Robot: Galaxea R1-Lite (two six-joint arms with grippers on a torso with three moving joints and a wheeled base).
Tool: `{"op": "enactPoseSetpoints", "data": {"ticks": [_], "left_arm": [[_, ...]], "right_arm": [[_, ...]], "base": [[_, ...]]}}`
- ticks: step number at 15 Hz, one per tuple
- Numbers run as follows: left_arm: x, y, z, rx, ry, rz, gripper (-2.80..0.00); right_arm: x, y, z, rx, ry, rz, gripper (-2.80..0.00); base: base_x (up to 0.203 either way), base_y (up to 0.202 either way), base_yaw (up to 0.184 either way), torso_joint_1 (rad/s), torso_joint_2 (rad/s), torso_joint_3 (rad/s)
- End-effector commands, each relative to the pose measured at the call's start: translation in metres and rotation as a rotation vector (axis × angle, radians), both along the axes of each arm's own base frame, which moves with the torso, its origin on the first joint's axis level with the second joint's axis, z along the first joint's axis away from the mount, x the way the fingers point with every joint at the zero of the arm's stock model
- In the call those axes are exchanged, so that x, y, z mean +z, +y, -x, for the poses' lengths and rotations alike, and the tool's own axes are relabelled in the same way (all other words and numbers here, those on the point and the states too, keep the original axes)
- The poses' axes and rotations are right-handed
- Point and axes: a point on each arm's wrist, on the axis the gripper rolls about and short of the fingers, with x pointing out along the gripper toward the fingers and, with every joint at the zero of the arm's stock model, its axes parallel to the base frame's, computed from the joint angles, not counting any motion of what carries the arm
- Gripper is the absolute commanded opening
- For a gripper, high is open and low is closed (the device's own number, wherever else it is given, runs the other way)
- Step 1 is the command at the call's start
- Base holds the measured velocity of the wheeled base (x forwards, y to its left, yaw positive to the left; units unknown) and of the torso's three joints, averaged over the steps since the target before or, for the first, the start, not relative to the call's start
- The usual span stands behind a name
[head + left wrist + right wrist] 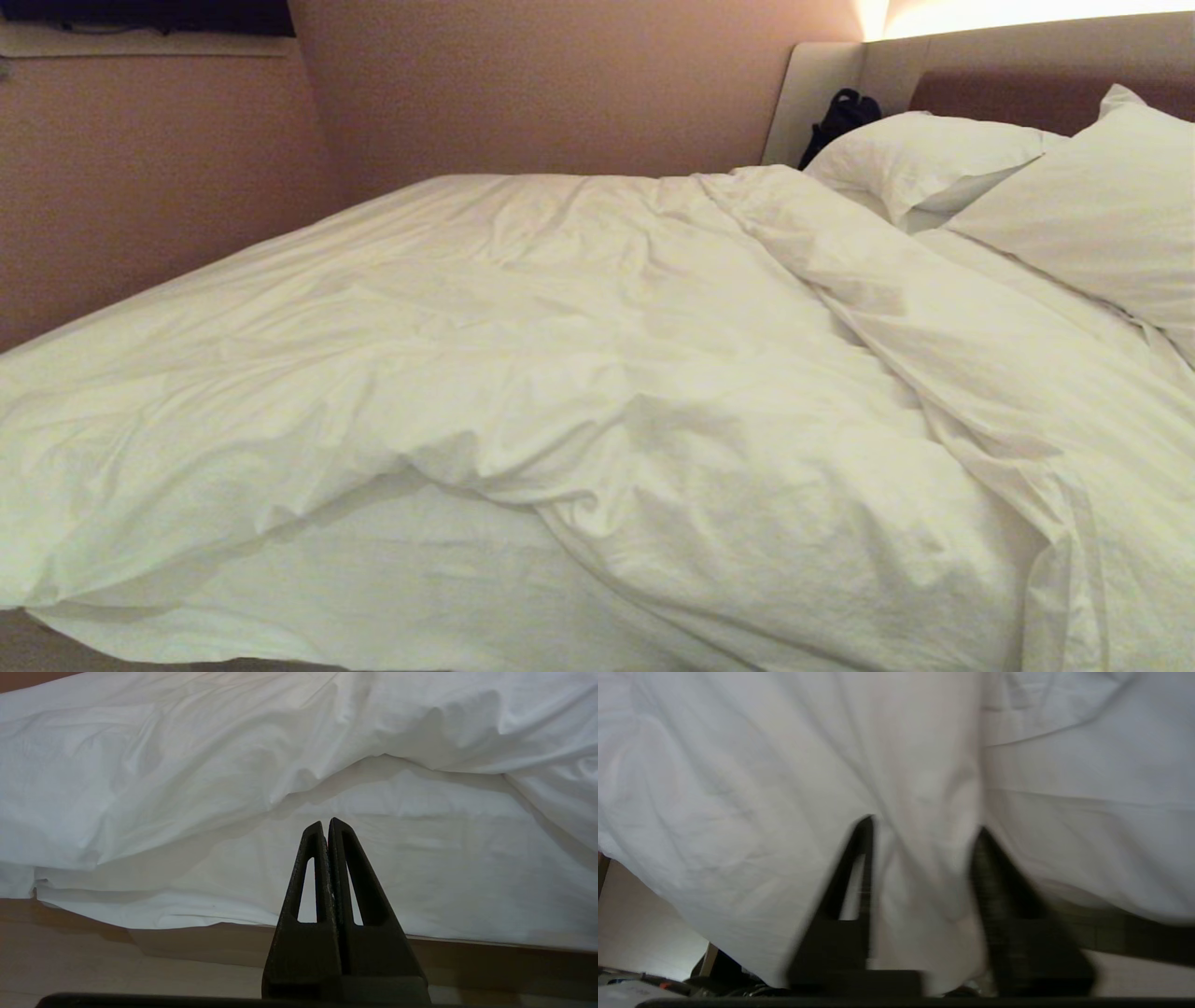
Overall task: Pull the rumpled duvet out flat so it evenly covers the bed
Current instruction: Flatten the corners of the folded blanket
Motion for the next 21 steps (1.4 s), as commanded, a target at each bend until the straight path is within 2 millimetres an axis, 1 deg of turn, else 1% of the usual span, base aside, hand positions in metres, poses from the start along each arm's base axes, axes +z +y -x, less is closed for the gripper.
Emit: {"op": "enactPoseSetpoints", "data": {"ticks": [1, 3, 5, 7, 9, 12, 13, 16, 17, 21], "left_arm": [[0.000, 0.000, 0.000, 0.001, 0.001, 0.000, -2.80], [0.000, 0.000, 0.000, 0.001, 0.001, 0.000, -2.80], [0.000, 0.000, 0.000, 0.001, 0.001, 0.000, -2.80], [0.000, 0.000, 0.000, 0.001, -0.001, 0.000, -2.80], [0.000, 0.000, 0.000, 0.001, 0.001, 0.000, -2.80], [0.000, 0.000, 0.000, 0.001, 0.001, 0.000, -2.80], [0.000, 0.000, 0.000, 0.001, -0.001, 0.000, -2.80], [0.000, 0.000, 0.000, 0.001, 0.001, 0.000, -2.80], [0.000, 0.000, 0.000, 0.001, -0.001, 0.000, -2.80], [0.000, 0.000, 0.000, 0.001, 0.001, 0.000, -2.80]], "right_arm": [[0.003, 0.003, 0.001, 0.004, 0.001, -0.006, 0.00], [0.011, 0.009, 0.003, 0.006, 0.004, -0.016, 0.00], [0.024, 0.017, 0.007, 0.004, -0.004, 0.007, 0.00], [0.050, 0.030, 0.016, -0.011, -0.033, 0.077, 0.00], [0.080, 0.045, 0.029, -0.041, -0.067, 0.137, 0.00], [0.119, 0.086, 0.041, -0.034, -0.156, 0.124, 0.00], [0.128, 0.101, 0.040, -0.007, -0.177, 0.123, 0.00], [0.150, 0.156, 0.027, 0.153, -0.200, 0.104, 0.00], [0.156, 0.174, 0.025, 0.209, -0.206, 0.097, -2.80], [0.172, 0.231, 0.019, 0.460, -0.269, 0.131, -2.80]], "base": [[0.000, 0.000, 0.000, 0.000, 0.00, 0.000], [0.000, 0.000, 0.000, 0.000, 0.00, 0.000], [0.000, 0.000, 0.000, 0.000, 0.00, 0.000], [0.000, 0.000, 0.000, 0.000, 0.00, 0.000], [0.000, 0.000, 0.000, 0.000, 0.00, 0.000], [0.000, 0.000, 0.000, 0.000, 0.00, 0.000], [0.000, 0.000, 0.000, 0.000, 0.00, 0.000], [0.000, 0.000, 0.000, 0.000, 0.00, 0.000], [0.000, 0.000, 0.000, 0.000, 0.00, 0.000], [0.000, 0.000, 0.000, 0.000, 0.00, 0.000]]}}
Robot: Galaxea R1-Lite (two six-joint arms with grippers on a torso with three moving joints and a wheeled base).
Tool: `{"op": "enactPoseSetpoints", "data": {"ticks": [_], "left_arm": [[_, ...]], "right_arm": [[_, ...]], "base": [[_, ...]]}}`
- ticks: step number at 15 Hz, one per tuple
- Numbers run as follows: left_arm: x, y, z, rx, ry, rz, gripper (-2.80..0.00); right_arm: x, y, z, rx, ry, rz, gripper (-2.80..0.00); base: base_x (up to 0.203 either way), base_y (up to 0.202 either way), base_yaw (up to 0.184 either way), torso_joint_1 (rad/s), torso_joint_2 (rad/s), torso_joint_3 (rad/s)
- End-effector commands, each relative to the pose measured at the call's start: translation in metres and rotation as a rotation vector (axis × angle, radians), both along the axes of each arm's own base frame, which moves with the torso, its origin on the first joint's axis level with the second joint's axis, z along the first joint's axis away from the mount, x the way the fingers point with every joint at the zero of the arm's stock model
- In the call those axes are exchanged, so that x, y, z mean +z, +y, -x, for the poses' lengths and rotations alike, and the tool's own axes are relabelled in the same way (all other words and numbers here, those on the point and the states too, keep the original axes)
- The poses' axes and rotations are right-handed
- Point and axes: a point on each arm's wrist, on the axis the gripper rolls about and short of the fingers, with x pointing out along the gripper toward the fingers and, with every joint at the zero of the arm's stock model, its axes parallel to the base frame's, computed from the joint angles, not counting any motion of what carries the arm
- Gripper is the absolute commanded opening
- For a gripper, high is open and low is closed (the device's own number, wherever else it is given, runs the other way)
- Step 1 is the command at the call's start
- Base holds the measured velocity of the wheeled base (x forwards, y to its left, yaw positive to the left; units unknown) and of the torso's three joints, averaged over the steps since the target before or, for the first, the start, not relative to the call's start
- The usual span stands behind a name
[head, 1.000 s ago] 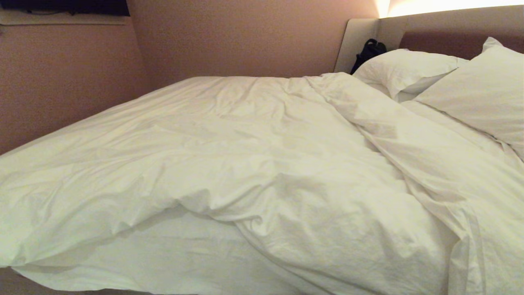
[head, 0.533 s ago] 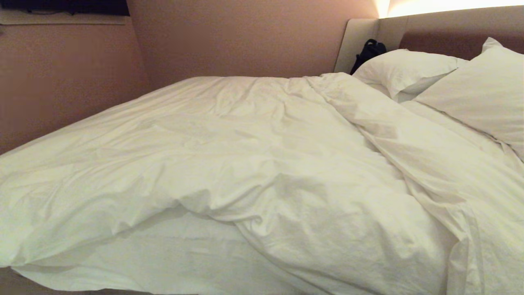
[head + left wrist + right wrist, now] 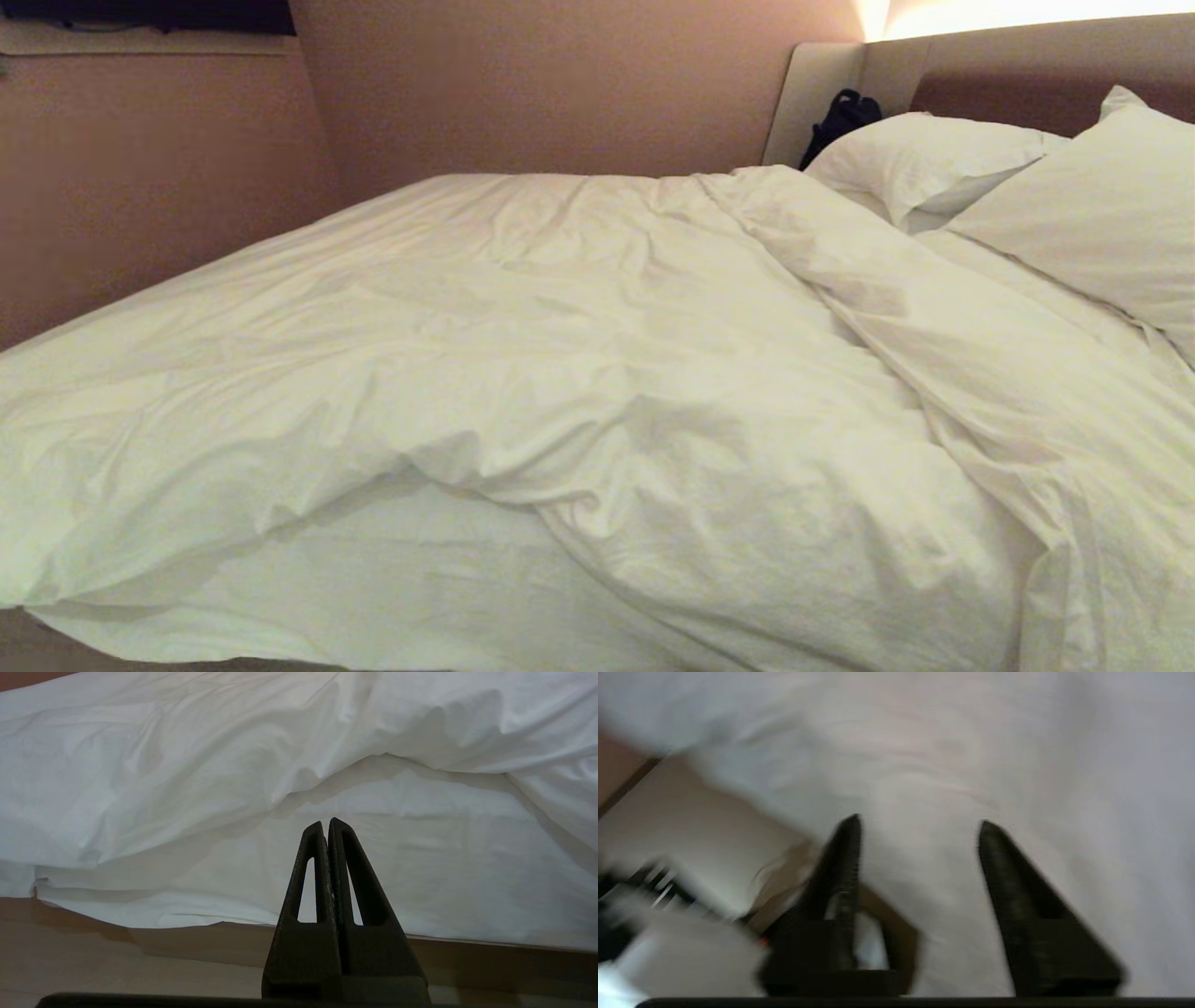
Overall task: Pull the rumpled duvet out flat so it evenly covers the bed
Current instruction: Flatten the corners of the folded blanket
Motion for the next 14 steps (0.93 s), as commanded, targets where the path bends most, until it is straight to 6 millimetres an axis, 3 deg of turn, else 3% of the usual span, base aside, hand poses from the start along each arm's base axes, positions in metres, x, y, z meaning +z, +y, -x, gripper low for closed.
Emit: {"op": "enactPoseSetpoints", "data": {"ticks": [1, 5, 8, 11, 14], "left_arm": [[0.000, 0.000, 0.000, 0.000, -0.001, 0.000, -2.80], [0.000, 0.000, 0.000, 0.000, -0.001, 0.000, -2.80], [0.000, 0.000, 0.000, 0.000, -0.001, 0.000, -2.80], [0.000, 0.000, 0.000, 0.000, -0.001, 0.000, -2.80], [0.000, 0.000, 0.000, 0.000, -0.001, 0.000, -2.80]], "right_arm": [[0.007, 0.034, 0.010, 0.122, -0.003, -0.006, -2.80], [0.003, 0.080, 0.019, 0.419, -0.042, -0.066, -2.80], [0.002, 0.101, 0.029, 0.599, -0.077, -0.145, -2.80], [0.006, 0.106, 0.044, 0.602, -0.094, -0.128, -2.80], [0.005, 0.102, 0.037, 0.548, -0.010, -0.052, -2.80]], "base": [[0.000, 0.000, 0.000, 0.000, 0.00, 0.000], [0.000, 0.000, 0.000, 0.000, 0.00, 0.000], [0.000, 0.000, 0.000, 0.000, 0.00, 0.000], [0.000, 0.000, 0.000, 0.000, 0.00, 0.000], [0.000, 0.000, 0.000, 0.000, 0.00, 0.000]]}}
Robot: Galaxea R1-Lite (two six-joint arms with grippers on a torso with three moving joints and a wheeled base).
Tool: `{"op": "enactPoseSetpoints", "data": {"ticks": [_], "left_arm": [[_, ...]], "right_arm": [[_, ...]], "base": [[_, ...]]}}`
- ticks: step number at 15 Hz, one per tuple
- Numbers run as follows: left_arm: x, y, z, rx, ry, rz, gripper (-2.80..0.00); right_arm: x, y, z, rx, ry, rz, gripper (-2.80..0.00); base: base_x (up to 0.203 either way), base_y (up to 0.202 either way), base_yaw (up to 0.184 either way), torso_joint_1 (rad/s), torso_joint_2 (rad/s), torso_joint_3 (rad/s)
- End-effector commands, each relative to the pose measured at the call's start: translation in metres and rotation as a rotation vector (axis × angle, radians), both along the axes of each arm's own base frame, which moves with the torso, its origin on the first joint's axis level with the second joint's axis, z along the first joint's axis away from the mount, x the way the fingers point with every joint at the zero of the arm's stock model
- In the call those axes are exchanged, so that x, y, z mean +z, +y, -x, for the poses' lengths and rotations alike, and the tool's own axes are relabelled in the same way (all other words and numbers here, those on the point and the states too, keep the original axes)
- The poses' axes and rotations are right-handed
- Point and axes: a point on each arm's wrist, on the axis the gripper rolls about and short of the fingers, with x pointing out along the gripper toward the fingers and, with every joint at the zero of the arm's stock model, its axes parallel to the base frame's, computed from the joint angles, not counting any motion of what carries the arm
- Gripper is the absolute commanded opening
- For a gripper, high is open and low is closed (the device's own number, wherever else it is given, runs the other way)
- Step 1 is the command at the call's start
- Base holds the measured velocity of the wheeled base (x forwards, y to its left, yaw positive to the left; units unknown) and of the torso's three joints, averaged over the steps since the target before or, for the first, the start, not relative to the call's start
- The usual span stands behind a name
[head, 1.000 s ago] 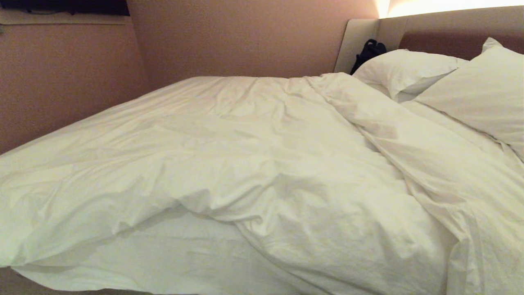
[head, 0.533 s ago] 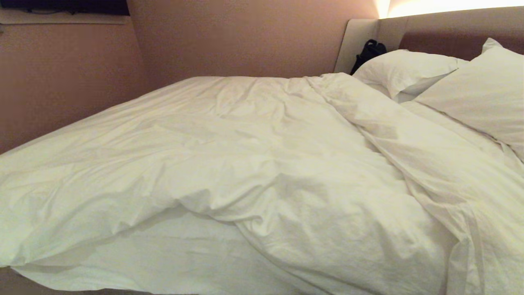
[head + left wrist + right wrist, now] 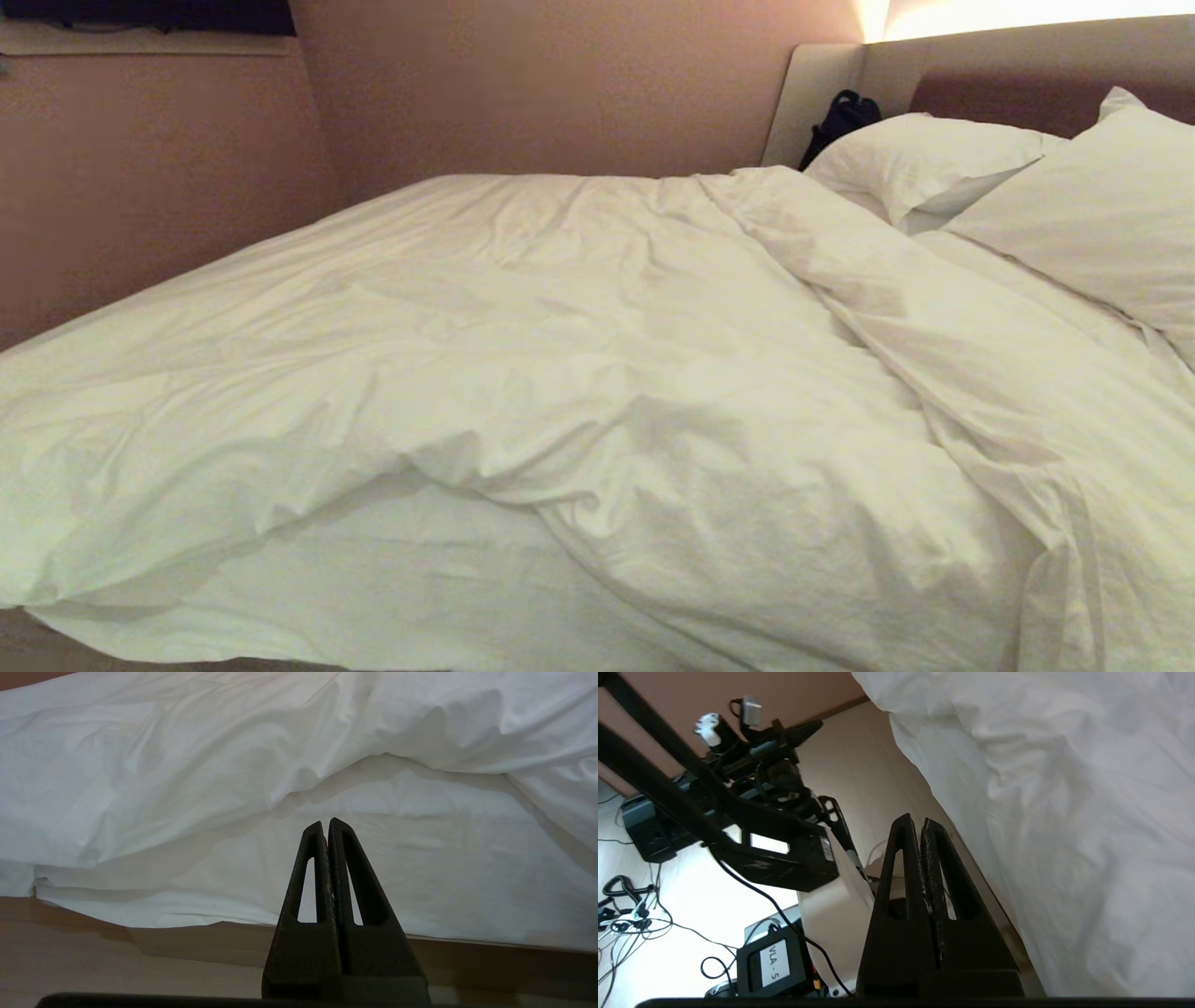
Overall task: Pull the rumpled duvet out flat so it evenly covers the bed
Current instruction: Flatten the corners of the folded blanket
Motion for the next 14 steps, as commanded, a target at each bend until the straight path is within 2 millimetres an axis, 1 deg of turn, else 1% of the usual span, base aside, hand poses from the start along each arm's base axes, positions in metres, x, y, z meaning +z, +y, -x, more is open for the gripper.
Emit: {"op": "enactPoseSetpoints", "data": {"ticks": [1, 3, 5, 6, 7, 8, 10, 12, 14], "left_arm": [[0.000, 0.000, 0.000, 0.000, 0.000, 0.000, -2.80], [0.000, 0.000, 0.000, 0.000, 0.000, 0.000, -2.80], [0.000, 0.000, 0.000, 0.000, -0.001, 0.000, -2.80], [0.000, 0.000, 0.000, 0.000, 0.000, 0.000, -2.80], [0.000, 0.000, 0.000, 0.000, -0.001, 0.000, -2.80], [0.000, 0.000, 0.000, 0.001, -0.001, 0.000, -2.80], [0.000, 0.000, 0.000, 0.000, -0.001, 0.000, -2.80], [0.000, 0.000, 0.000, 0.000, -0.001, 0.000, -2.80], [0.000, 0.000, 0.000, 0.000, 0.000, 0.000, -2.80]], "right_arm": [[-0.004, -0.003, -0.006, -0.047, 0.094, 0.101, -2.80], [-0.003, -0.005, -0.011, -0.070, 0.113, 0.158, -2.80], [0.001, -0.005, -0.013, -0.077, 0.105, 0.160, -2.80], [0.007, -0.007, -0.018, -0.090, 0.110, 0.154, -2.80], [0.015, -0.009, -0.026, -0.115, 0.152, 0.130, -2.80], [0.022, -0.011, -0.034, -0.148, 0.230, 0.089, -2.80], [0.029, -0.007, -0.043, -0.190, 0.475, -0.017, -2.80], [0.032, -0.003, -0.041, -0.232, 0.643, -0.074, -2.80], [0.035, -0.001, -0.033, -0.298, 0.744, -0.097, -2.80]], "base": [[0.000, 0.000, 0.000, 0.000, 0.00, 0.000], [0.000, 0.000, 0.000, 0.000, 0.00, 0.000], [0.000, 0.000, 0.000, 0.000, 0.00, 0.000], [0.000, 0.000, 0.000, 0.000, 0.00, 0.000], [0.000, 0.000, 0.000, 0.000, 0.00, 0.000], [0.000, 0.000, 0.000, 0.000, 0.00, 0.000], [0.000, 0.000, 0.000, 0.000, 0.00, 0.000], [0.000, 0.000, 0.000, 0.000, 0.00, 0.000], [0.000, 0.000, 0.000, 0.000, 0.00, 0.000]]}}
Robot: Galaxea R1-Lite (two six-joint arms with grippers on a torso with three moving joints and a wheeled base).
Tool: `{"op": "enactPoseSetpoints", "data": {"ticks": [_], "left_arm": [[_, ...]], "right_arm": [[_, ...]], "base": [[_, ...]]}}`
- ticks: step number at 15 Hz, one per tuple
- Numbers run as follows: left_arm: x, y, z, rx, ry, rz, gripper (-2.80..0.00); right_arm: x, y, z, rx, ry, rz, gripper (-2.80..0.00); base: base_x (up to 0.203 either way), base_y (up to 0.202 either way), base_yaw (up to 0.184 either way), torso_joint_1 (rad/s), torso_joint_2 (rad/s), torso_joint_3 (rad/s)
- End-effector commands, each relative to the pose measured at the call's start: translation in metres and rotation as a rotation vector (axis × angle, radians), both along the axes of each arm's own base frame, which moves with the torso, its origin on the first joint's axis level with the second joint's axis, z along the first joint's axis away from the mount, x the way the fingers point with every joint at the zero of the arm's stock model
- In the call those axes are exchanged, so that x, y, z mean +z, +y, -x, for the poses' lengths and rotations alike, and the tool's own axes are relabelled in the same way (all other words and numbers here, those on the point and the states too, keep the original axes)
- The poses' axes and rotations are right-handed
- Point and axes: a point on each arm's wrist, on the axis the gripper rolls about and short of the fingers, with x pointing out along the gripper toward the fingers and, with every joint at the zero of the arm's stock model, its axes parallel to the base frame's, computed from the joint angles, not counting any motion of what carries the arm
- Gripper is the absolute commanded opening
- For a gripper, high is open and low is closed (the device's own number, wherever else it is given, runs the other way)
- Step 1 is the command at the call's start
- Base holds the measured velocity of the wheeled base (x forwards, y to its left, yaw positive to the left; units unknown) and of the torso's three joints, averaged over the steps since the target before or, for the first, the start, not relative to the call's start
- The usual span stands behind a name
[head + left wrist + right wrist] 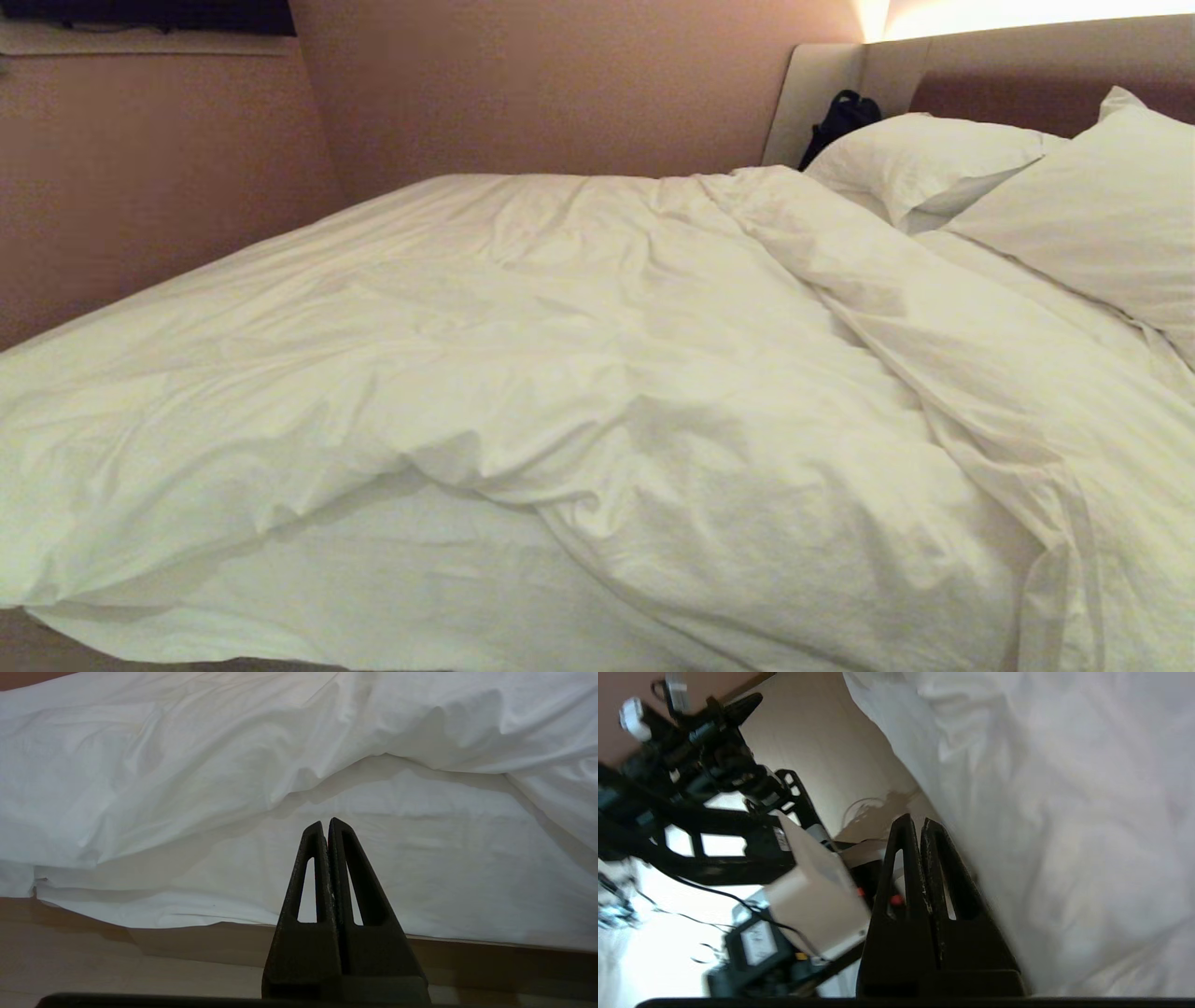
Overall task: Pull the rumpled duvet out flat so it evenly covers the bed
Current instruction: Flatten the corners of the folded blanket
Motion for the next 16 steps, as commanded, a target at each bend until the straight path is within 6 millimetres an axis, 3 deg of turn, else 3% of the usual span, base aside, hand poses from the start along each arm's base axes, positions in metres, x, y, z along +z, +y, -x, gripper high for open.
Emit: {"op": "enactPoseSetpoints", "data": {"ticks": [1, 6, 10, 13, 16], "left_arm": [[0.000, 0.000, 0.000, 0.001, 0.000, 0.000, -2.80], [0.000, 0.000, 0.000, 0.001, -0.001, 0.000, -2.80], [0.000, 0.000, 0.000, 0.001, 0.000, 0.000, -2.80], [0.000, 0.000, 0.000, 0.001, 0.000, 0.000, -2.80], [0.000, 0.000, 0.000, 0.001, -0.001, 0.000, -2.80]], "right_arm": [[0.000, 0.002, 0.007, -0.300, 0.636, -0.277, -2.80], [0.012, 0.006, -0.004, -0.537, 0.686, -0.319, -2.80], [0.018, 0.030, -0.012, -0.756, 0.696, -0.307, -2.80], [0.017, 0.051, -0.016, -0.966, 0.612, -0.273, -2.80], [0.019, 0.057, -0.024, -1.199, 0.498, -0.325, -2.80]], "base": [[0.000, 0.000, 0.000, 0.000, 0.00, 0.000], [0.000, 0.000, 0.000, 0.000, 0.00, 0.000], [0.000, 0.000, 0.000, 0.000, 0.00, 0.000], [0.000, 0.000, 0.000, 0.000, 0.00, 0.000], [0.000, 0.000, 0.000, 0.000, 0.00, 0.000]]}}
